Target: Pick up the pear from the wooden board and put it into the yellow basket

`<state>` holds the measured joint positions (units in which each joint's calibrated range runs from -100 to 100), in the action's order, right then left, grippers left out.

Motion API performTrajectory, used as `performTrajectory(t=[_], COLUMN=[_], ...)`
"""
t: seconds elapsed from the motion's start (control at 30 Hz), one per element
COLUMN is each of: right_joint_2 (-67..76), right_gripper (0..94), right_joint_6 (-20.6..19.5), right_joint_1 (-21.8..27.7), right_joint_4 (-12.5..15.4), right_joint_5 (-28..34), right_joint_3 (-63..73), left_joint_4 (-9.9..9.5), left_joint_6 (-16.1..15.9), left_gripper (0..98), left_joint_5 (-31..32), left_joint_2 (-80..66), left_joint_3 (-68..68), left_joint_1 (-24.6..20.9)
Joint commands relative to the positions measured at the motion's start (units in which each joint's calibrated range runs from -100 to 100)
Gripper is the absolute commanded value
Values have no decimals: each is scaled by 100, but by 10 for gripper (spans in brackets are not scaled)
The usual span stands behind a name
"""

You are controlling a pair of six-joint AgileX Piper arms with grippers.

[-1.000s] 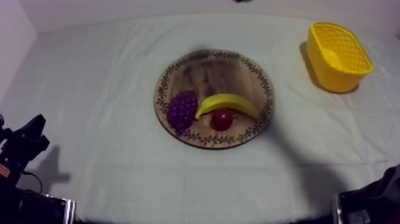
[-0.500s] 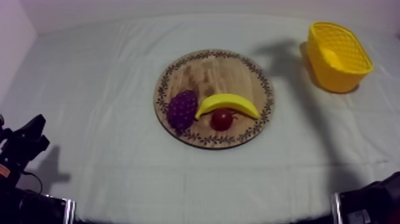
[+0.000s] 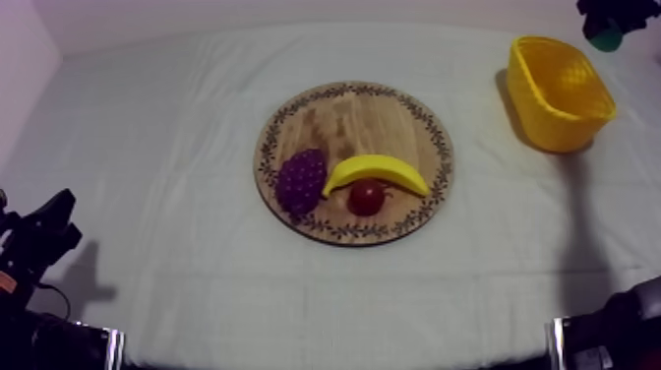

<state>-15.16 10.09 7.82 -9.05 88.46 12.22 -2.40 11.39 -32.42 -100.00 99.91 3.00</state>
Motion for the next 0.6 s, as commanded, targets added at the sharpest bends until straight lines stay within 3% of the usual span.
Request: performTrajectory(t=[0.0,0.23,0.57], right_joint_2=[-160,-635,-1153], right_gripper=[305,330,537], right_joint_6=[21,79,129], right_joint_1=[30,96,-24], right_joint_4=[3,19,107], right_joint_5=[12,-1,-83], right_joint_3=[35,184,-48], left_joint_4=[-2,-2,-2], left_joint_6=[2,2,2], left_gripper=[1,1,1], left_joint_5=[0,0,0], left_joint_2=[0,0,0], left_joint_3=[-2,-2,-2], left_joint_1=[0,0,0])
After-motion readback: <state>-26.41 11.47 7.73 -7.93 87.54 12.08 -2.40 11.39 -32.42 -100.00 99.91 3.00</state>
